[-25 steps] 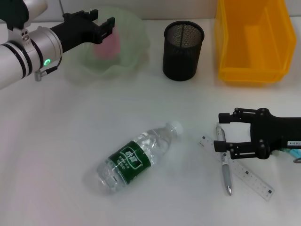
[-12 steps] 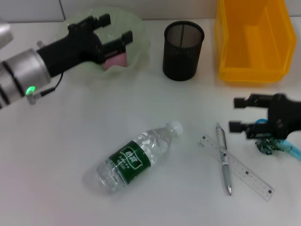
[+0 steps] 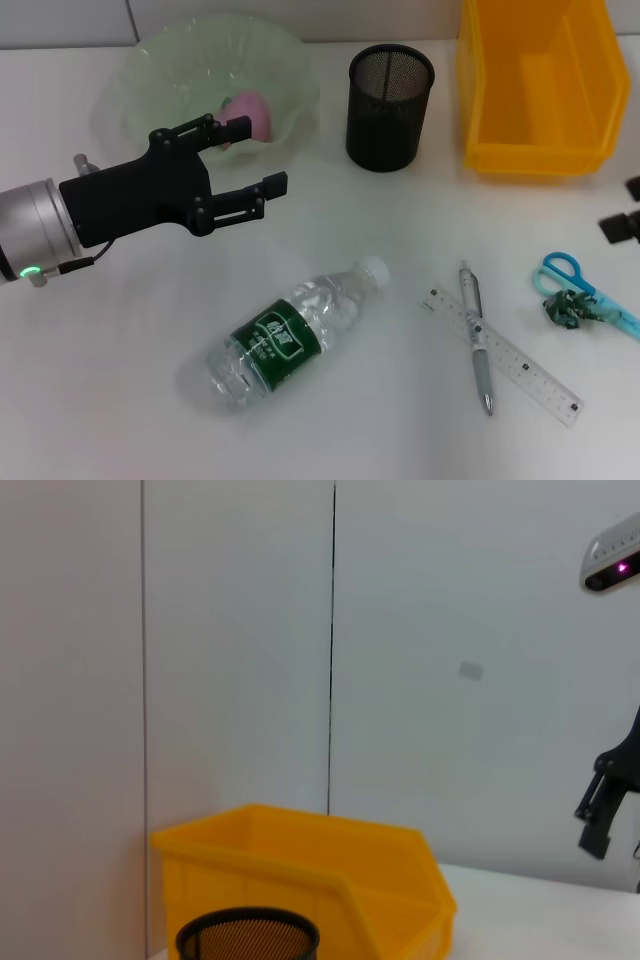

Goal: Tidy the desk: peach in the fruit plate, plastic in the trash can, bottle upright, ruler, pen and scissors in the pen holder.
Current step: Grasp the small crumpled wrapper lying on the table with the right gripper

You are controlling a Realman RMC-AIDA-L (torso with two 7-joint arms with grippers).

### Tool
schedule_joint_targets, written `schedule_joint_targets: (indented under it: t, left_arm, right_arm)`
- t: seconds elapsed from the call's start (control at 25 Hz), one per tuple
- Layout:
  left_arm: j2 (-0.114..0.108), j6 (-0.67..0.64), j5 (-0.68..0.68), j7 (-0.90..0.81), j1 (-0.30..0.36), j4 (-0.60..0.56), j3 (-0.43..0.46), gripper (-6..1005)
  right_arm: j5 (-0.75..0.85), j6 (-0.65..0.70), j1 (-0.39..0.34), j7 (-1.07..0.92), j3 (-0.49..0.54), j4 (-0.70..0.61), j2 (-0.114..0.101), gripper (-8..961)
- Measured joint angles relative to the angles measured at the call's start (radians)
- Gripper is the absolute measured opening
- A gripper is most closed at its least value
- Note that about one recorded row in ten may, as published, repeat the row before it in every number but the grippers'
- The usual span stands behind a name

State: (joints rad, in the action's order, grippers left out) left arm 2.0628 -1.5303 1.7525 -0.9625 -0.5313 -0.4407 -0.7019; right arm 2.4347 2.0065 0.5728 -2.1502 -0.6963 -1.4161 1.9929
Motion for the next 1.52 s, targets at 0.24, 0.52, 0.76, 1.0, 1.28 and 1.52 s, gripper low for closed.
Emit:
schedule_joint_targets:
  t: [0.24, 0.52, 0.76, 1.0, 1.28, 1.52]
  left_arm:
    - [0.004, 0.033, 0.001, -0.001, -0.007, 0.008, -0.002, 807]
    - [0.005, 0.038, 0.001, -0.001, -0.007, 0.01, -0.003, 806]
    - [0.006, 0.05, 0.001, -0.001, -0.006, 0.011, -0.004, 806]
    - [0.007, 0.05, 0.001, -0.001, -0.006, 0.013, -0.004, 805]
    - [0.007, 0.05, 0.001, 0.0, -0.002, 0.013, -0.004, 805]
    - [0.008, 0.05, 0.001, 0.006, 0.001, 0.013, -0.006, 804]
  right_arm:
    - [0.146, 0.028, 0.006, 0.069, -0.242, -0.086, 0.027, 814]
    - [0.289, -0.064, -0.01, 0.239, -0.366, -0.042, 0.086, 813]
    - [0.311, -0.209, -0.015, 0.247, -0.423, 0.063, 0.087, 813]
    - [0.308, -0.293, -0.014, 0.227, -0.488, 0.124, 0.089, 798]
    - [0.307, -0.348, -0.002, 0.196, -0.55, 0.189, 0.091, 777]
    - [0.307, -0.38, 0.007, 0.174, -0.562, 0.218, 0.091, 690]
